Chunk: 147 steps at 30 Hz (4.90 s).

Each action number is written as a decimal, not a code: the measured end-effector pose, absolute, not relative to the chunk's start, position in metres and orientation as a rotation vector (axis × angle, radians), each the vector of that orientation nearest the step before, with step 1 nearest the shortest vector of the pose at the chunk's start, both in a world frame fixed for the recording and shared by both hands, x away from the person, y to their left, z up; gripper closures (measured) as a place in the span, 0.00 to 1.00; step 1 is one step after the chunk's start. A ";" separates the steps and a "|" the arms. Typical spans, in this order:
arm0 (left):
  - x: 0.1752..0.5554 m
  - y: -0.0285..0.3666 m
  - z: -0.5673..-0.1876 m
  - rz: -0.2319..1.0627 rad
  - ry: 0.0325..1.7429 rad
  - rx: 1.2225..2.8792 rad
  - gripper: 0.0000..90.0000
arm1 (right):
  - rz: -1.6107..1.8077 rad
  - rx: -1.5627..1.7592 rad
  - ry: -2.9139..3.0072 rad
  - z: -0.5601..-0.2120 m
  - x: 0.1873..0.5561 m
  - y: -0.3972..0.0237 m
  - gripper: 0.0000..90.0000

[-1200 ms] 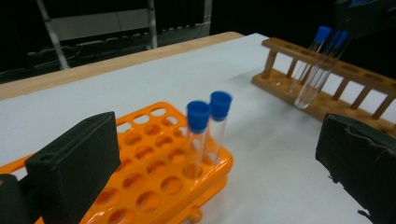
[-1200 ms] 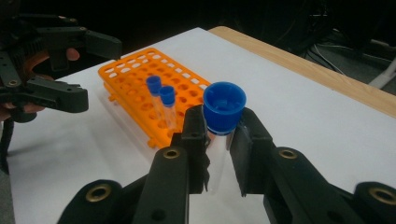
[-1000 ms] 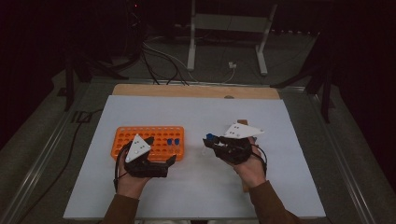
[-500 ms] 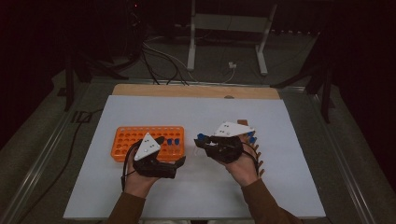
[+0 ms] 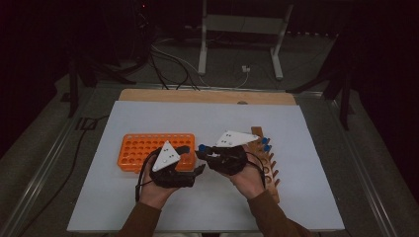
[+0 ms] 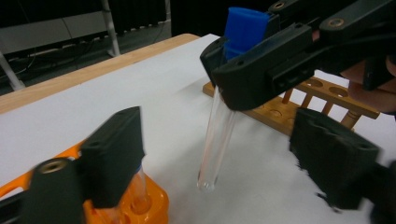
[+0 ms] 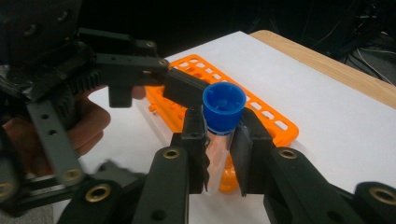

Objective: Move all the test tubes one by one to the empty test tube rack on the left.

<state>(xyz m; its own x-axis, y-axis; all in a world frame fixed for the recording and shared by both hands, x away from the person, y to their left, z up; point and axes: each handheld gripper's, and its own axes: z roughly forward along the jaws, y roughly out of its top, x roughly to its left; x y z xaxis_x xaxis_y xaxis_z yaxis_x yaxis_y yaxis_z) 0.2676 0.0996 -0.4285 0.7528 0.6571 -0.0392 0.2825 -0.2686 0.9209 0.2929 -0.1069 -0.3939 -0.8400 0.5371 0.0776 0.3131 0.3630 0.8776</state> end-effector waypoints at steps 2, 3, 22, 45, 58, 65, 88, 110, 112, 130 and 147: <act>0.268 0.099 -0.429 0.426 0.715 1.863 0.35 | 1.470 0.755 2.404 -0.394 0.292 -0.106 0.85; 0.268 0.099 -0.430 0.425 0.708 1.866 0.41 | 1.471 0.755 2.405 -0.394 0.292 -0.105 0.85; 0.267 0.097 -0.436 0.433 0.647 1.922 0.86 | 1.478 0.745 2.435 -0.397 0.291 -0.103 0.85; 0.276 0.136 -0.437 0.475 0.770 1.842 0.87 | 1.480 0.888 2.348 -0.399 0.291 -0.141 0.02; 0.287 0.153 -0.448 0.550 0.844 1.845 0.87 | 1.486 0.888 2.316 -0.399 0.284 -0.156 0.02; 0.295 0.157 -0.459 0.549 0.871 1.857 0.86 | 1.491 0.877 2.313 -0.399 0.283 -0.158 0.03; 0.304 0.153 -0.488 0.506 0.926 1.958 0.87 | 1.507 0.881 2.319 -0.404 0.281 -0.160 0.03; 0.303 0.152 -0.495 0.508 0.913 1.995 0.86 | 1.507 0.886 2.332 -0.411 0.281 -0.160 0.04; 0.302 0.153 -0.495 0.504 0.929 1.980 0.83 | 1.503 0.887 2.333 -0.411 0.281 -0.160 0.04; 0.285 0.178 -0.473 0.473 1.022 1.837 0.34 | 1.475 0.918 2.291 -0.408 0.285 -0.168 0.04; 0.271 0.191 -0.461 0.521 1.053 1.792 0.01 | 1.413 0.985 2.174 -0.397 0.293 -0.202 0.04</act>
